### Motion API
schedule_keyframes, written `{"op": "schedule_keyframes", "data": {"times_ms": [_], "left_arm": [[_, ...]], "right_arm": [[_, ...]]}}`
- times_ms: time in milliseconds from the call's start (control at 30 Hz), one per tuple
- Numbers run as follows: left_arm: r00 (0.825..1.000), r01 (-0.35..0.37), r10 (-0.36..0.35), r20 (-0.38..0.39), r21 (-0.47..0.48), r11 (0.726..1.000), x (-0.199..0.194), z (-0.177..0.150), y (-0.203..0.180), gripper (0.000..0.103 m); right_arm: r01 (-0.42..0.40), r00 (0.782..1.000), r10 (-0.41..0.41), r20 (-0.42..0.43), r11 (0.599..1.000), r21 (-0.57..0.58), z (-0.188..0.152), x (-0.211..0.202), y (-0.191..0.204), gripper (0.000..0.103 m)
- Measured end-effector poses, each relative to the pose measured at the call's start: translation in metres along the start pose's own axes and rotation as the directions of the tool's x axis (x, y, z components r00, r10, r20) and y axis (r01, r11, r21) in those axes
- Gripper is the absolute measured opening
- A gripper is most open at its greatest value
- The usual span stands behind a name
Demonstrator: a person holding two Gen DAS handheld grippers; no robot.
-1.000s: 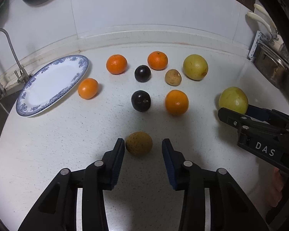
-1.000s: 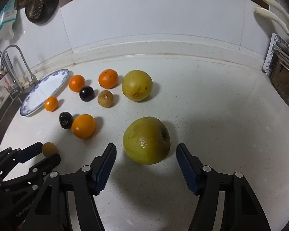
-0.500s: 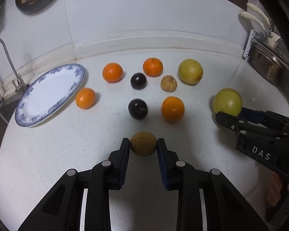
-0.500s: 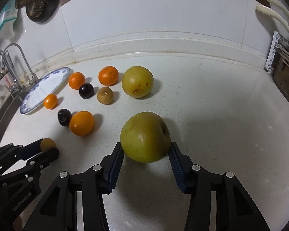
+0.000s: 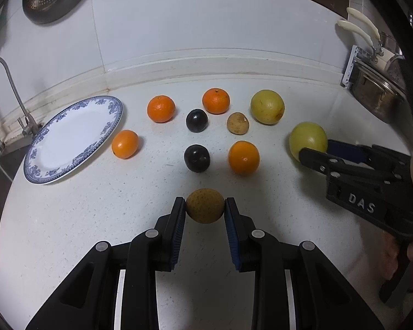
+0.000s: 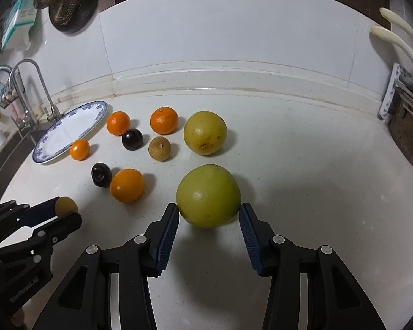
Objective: Organize fruits
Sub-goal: 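Carry the kiwi in the left tool while the right tool carries the pomelo over the plate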
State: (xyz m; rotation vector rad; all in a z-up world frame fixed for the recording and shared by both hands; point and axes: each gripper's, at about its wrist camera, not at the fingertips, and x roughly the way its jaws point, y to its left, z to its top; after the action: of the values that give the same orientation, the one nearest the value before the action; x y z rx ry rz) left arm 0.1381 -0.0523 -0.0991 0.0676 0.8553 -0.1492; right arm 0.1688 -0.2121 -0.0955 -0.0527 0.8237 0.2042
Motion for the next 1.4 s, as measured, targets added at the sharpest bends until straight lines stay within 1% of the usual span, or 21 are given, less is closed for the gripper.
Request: {"op": "schedule_keyframes", "data": {"times_ms": [133,200,400,533,767,1067,1400], "left_arm": [[1.0,0.003,-0.003,0.004,0.0,1.0,0.0,0.005,0.001,0.029],[1.0,-0.001,0.001,0.014,0.003,1.0,-0.001,0.008,0.002,0.029],[1.0,-0.011,0.011,0.028,0.007,1.0,-0.002,0.018,0.008,0.029],[0.999,-0.013,0.013,0.035,0.016,1.0,-0.002,0.02,0.009,0.029],[0.999,-0.003,0.002,0.045,0.019,1.0,-0.005,0.021,0.007,0.029],[0.997,0.002,-0.003,0.08,0.018,1.0,-0.016,0.026,0.008,0.029],[0.992,0.003,-0.001,0.124,-0.011,1.0,-0.032,0.031,0.025,0.029]], "right_arm": [[-0.043,0.999,0.043,-0.03,0.999,0.006,0.009,0.012,-0.001,0.047],[-0.054,0.998,0.054,-0.031,0.999,0.009,0.015,0.017,-0.002,0.047],[-0.056,0.998,0.056,-0.018,0.998,0.011,0.03,0.023,-0.002,0.048],[-0.046,0.999,0.047,-0.004,0.999,0.006,0.029,0.022,-0.001,0.047],[-0.049,0.998,0.048,0.031,0.999,0.019,0.025,0.007,-0.002,0.047],[-0.056,0.996,0.055,0.068,0.998,0.009,0.025,-0.011,0.004,0.047],[-0.072,0.988,0.075,0.133,0.997,-0.025,0.037,-0.035,0.022,0.046]]}}
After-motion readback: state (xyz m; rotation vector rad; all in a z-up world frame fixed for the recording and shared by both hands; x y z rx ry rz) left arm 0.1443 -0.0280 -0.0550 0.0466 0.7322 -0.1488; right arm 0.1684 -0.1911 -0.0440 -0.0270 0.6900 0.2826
